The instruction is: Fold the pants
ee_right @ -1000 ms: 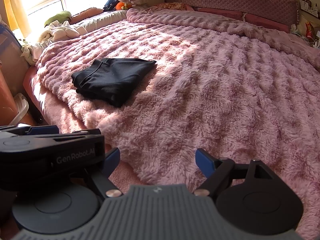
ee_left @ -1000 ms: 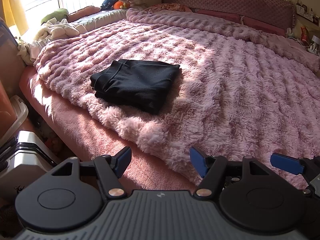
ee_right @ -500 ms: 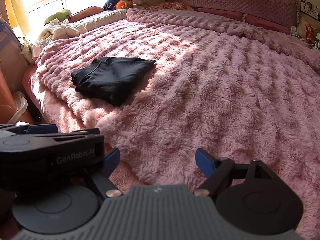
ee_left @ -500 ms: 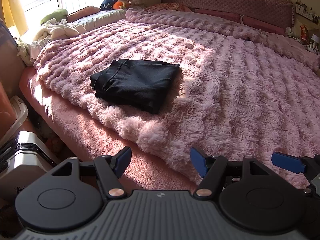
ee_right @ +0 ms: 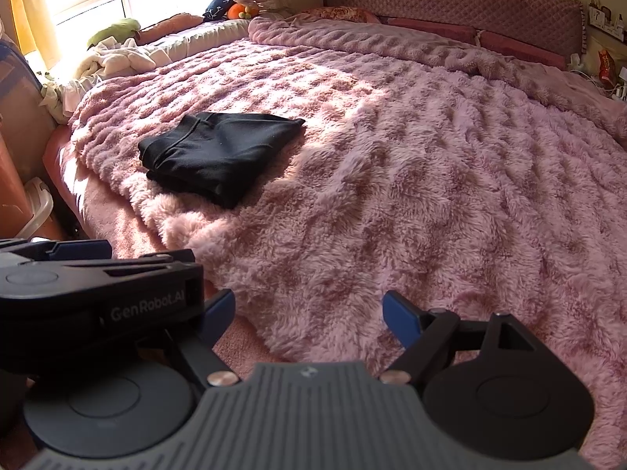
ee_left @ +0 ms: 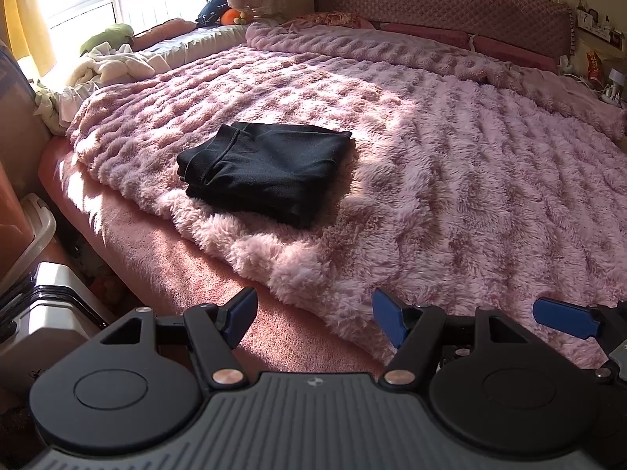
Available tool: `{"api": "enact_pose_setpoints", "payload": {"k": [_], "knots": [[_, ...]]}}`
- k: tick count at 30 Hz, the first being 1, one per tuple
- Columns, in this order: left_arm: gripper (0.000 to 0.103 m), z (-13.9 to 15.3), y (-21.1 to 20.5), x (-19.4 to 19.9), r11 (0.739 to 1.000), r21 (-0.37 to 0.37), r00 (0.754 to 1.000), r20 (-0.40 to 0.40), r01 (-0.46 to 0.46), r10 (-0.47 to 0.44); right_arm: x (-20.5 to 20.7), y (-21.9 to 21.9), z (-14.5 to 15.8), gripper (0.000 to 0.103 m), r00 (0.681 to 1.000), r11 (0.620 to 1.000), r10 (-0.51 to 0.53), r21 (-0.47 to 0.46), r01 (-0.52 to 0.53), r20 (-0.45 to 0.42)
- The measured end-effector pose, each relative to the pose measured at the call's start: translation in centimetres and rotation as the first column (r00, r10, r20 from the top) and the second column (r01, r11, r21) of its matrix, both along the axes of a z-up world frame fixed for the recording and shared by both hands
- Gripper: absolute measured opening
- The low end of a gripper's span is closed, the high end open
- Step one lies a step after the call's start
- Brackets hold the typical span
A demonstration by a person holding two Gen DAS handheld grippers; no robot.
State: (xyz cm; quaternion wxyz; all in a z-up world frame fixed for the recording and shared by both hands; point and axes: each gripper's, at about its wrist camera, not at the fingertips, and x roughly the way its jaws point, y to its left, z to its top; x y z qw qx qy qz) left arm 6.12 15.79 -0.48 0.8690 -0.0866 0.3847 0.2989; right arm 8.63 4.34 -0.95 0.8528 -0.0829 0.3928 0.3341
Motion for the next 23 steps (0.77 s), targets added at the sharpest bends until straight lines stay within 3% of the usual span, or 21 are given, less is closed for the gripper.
{"api": "enact_pose_setpoints", "payload": {"k": [4, 23], "knots": [[0.079, 0.05, -0.26, 0.12, 0.999, 0.04, 1.0, -0.002, -0.009, 0.009, -0.07, -0.02, -0.02, 0.078, 1.0, 1.0, -0.003, 0.004, 0.003, 0.021], [0.079, -0.3, -0.16, 0.25, 0.999, 0.039, 1.0, -0.01, -0.002, 0.003, 0.01, -0.15, -0.5, 0.078, 1.0, 1.0, -0.011, -0.001, 0.011, 0.029]]}}
